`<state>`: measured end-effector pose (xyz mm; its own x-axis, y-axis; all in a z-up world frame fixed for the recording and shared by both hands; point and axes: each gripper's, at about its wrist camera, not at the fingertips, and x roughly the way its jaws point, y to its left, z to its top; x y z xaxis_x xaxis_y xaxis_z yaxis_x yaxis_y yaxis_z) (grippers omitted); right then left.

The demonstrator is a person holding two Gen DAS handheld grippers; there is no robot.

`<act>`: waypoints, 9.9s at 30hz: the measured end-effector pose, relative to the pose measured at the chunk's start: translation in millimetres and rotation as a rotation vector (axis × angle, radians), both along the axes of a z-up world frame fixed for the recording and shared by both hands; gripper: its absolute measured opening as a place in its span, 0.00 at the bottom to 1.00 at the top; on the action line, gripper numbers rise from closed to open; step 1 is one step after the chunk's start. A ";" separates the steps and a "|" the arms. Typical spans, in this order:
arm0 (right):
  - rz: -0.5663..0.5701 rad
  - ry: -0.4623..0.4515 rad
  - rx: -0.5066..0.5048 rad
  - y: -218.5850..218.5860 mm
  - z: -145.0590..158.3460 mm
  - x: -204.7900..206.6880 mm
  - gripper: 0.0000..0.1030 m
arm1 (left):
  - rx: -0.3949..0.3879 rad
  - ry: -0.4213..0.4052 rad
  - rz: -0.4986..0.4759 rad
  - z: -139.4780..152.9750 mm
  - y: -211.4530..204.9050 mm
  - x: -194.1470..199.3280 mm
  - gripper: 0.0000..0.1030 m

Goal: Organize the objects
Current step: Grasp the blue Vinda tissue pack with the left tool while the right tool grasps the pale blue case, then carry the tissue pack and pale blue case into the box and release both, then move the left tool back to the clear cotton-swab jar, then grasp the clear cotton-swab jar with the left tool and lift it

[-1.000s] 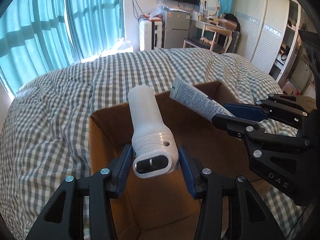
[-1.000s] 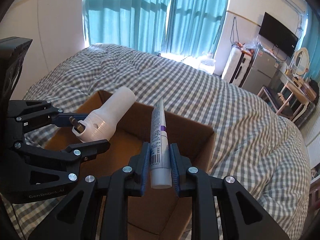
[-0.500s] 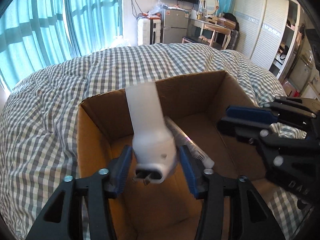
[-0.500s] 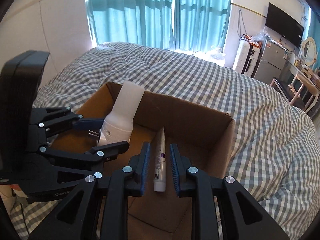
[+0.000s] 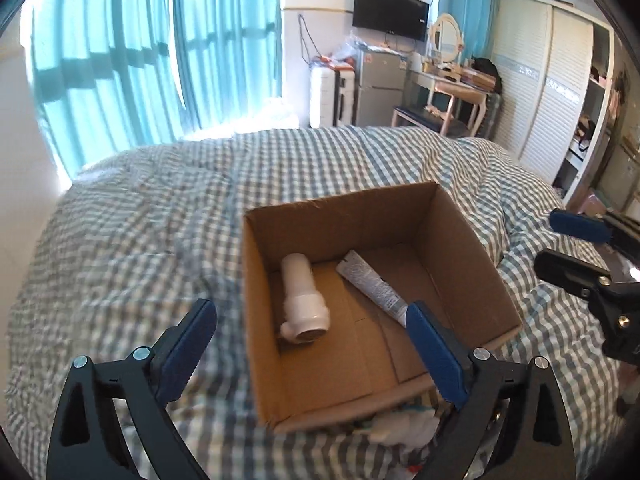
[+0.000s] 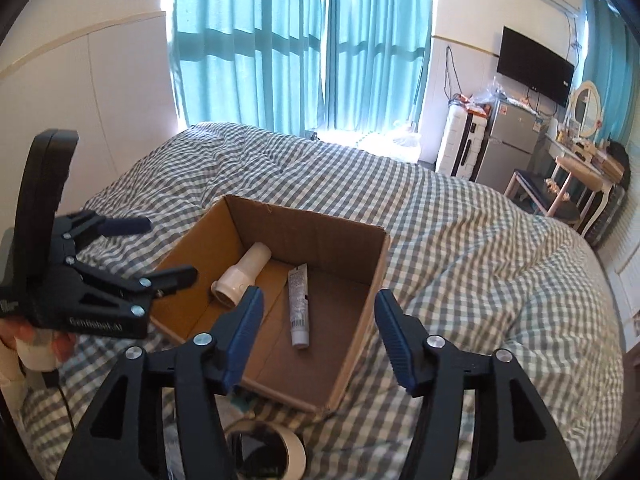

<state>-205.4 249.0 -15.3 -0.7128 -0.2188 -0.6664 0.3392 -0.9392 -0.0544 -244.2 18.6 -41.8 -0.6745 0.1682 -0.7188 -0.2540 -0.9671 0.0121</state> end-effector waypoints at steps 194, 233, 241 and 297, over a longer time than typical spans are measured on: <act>-0.019 0.182 0.043 -10.3 75.0 28.3 0.70 | -0.080 0.038 0.100 61.7 1.1 21.4 0.95; 0.037 -0.248 0.142 13.0 -111.6 85.3 0.74 | -0.019 -0.159 -0.052 -102.3 32.7 143.4 0.95; 0.026 -0.262 0.121 13.2 -111.5 81.1 0.74 | -0.111 -0.186 -0.235 -119.2 67.1 155.6 0.95; 0.062 -0.187 0.367 -58.2 -119.4 72.7 0.81 | -0.039 -0.143 0.033 -79.8 -12.0 120.5 0.91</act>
<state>-132.6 190.9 -134.7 -0.5652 0.0189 -0.8247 0.4301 -0.8463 -0.3142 -123.7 6.6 -121.6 -0.5699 0.1176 -0.8133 -0.2237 -0.9745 0.0158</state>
